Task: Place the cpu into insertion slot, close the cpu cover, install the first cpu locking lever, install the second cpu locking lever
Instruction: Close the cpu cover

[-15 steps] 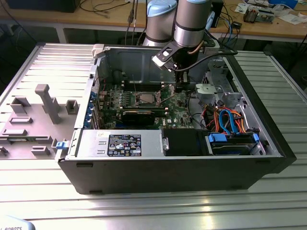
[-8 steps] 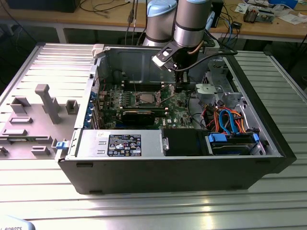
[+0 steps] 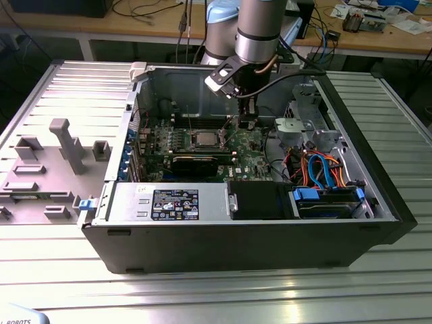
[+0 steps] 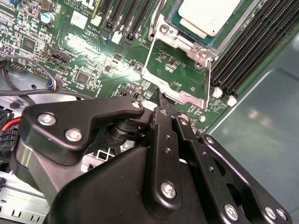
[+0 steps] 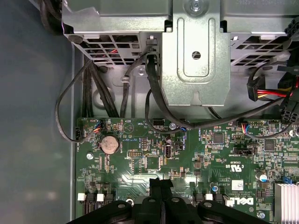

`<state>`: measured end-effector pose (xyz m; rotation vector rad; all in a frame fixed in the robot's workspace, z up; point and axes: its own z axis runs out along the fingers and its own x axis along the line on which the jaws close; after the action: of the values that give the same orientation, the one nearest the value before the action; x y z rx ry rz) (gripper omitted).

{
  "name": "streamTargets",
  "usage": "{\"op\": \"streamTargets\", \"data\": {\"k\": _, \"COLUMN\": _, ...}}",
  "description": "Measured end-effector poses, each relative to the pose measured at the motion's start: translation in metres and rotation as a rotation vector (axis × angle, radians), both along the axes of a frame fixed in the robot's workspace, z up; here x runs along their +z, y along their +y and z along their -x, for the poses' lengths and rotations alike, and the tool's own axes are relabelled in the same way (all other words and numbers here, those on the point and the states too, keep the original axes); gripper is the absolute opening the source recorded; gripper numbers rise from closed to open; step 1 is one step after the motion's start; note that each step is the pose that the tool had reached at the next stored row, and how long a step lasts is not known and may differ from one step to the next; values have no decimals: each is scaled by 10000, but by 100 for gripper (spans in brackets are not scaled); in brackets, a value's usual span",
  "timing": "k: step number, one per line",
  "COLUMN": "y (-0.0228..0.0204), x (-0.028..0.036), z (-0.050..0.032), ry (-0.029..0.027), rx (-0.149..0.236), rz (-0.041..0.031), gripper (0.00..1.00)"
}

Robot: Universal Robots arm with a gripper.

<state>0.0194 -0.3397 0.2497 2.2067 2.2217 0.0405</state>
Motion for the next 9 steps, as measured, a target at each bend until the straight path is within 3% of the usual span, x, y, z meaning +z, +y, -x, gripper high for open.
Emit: {"op": "streamTargets", "data": {"k": 9, "y": 0, "x": 0, "z": 34, "ry": 0, "rx": 0, "rz": 1, "gripper": 11}}
